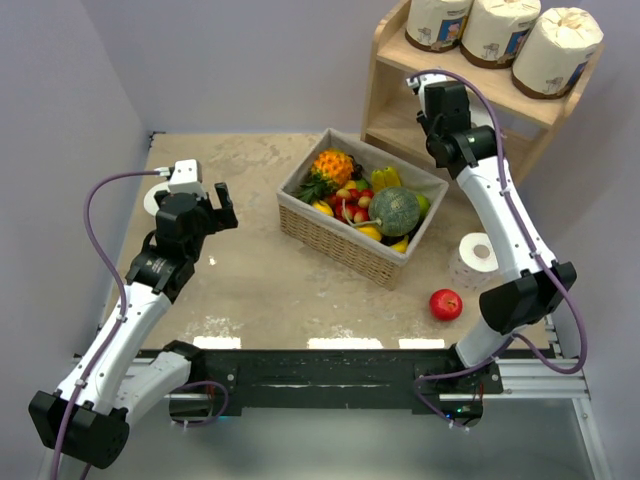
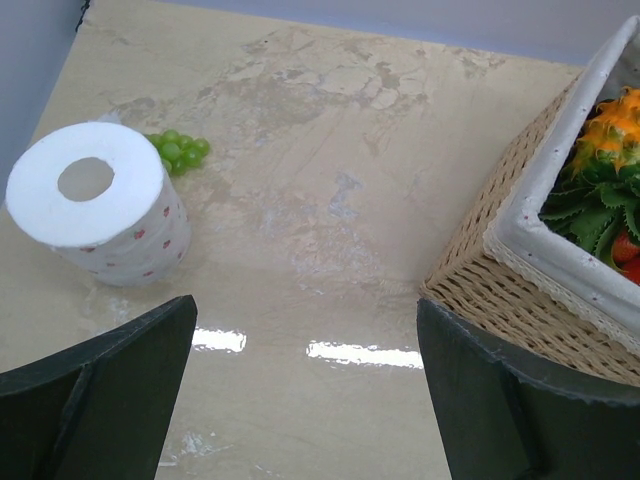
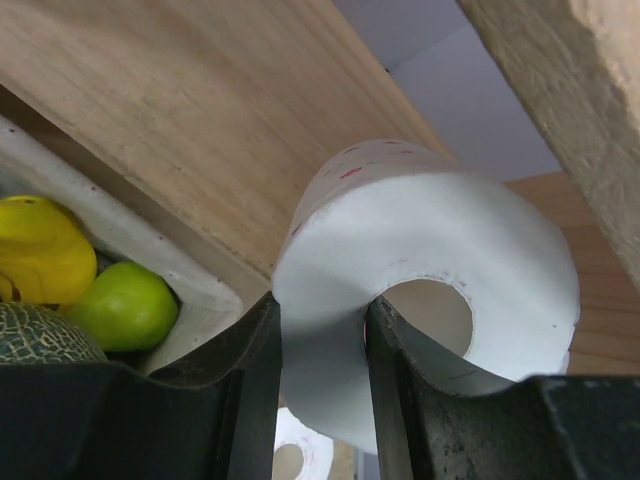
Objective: Place and organize the paper towels onto the shelf
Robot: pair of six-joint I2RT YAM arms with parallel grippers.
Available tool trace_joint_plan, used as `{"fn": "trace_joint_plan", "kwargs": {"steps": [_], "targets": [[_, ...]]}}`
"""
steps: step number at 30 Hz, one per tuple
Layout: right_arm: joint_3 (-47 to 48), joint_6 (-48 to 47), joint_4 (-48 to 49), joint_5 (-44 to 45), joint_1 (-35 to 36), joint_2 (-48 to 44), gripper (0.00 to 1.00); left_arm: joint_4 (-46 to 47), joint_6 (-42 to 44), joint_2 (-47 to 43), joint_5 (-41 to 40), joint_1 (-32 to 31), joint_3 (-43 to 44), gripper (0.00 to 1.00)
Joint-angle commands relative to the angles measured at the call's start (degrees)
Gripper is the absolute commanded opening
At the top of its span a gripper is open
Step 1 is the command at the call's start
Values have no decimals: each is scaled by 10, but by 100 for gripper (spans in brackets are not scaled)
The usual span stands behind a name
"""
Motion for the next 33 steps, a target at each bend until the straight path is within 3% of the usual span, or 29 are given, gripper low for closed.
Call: {"fn": "trace_joint_plan", "kwargs": {"steps": [1,16,22,33], "targets": [[-17,-30,45,-13,-18,-34,35,24,2,-9,2,2,-5,97],[-86,-64,125,-9,-59,-55,37,25,2,-4,4,2,-5,97],[-87,-72,133,5,-63,-54,50,24,2,-4,6,2,-5,97],[-68,-52,109,4,-63,-60,59,27,1,-4,11,2,-5,97]]}}
